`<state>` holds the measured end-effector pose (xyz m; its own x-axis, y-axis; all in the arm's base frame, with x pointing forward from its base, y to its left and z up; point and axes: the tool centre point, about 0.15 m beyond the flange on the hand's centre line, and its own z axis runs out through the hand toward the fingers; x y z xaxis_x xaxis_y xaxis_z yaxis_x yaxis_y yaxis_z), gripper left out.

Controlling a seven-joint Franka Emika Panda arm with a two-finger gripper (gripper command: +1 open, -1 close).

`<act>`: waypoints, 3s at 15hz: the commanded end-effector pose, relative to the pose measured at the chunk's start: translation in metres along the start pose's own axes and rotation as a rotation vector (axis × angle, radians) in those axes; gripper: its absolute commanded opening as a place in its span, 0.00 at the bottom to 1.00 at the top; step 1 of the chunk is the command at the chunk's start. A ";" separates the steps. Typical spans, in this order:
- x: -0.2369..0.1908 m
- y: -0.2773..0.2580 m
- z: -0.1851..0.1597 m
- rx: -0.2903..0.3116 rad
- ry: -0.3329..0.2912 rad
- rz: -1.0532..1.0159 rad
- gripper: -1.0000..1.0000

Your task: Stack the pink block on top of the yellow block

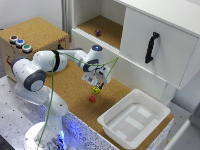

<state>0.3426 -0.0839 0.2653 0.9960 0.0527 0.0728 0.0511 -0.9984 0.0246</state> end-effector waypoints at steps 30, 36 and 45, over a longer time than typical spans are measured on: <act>-0.019 -0.022 -0.018 -0.018 -0.034 -0.006 0.00; 0.032 -0.045 -0.001 0.013 -0.065 -0.019 0.00; 0.065 -0.047 0.029 0.011 -0.100 0.006 0.00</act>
<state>0.3613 -0.0406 0.2608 0.9916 0.0777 0.1034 0.0759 -0.9969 0.0212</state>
